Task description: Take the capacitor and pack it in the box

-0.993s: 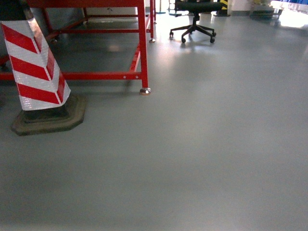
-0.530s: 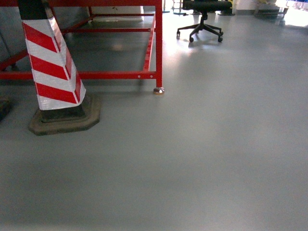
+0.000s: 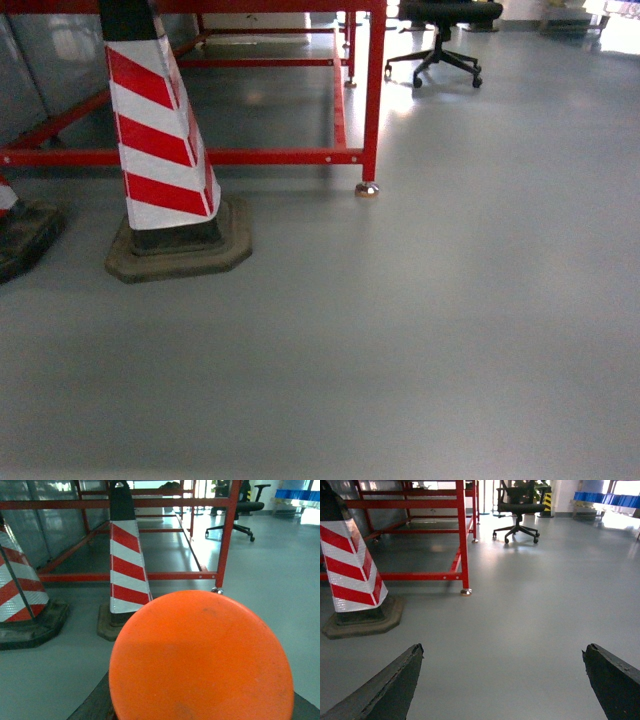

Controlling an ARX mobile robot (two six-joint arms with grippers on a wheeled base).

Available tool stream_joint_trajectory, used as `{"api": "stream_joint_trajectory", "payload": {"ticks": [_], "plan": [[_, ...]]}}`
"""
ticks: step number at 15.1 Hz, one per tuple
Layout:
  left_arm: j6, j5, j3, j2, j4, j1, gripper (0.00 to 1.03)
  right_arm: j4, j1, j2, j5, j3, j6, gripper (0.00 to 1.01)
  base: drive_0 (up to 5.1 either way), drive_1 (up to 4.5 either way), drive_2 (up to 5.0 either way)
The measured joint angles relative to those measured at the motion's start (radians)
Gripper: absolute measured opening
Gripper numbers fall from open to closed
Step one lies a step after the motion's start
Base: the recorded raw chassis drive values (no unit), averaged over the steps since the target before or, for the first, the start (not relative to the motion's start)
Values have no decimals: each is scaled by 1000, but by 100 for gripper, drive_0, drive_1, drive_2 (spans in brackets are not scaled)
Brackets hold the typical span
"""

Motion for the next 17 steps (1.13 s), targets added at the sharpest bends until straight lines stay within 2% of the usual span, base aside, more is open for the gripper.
{"api": "stream_joint_trajectory", "payload": {"ticks": [17], "plan": [[0,-3,0,0,-2,0,44,-2,0,0,-4,0,0,98,-502,239,239]]}}
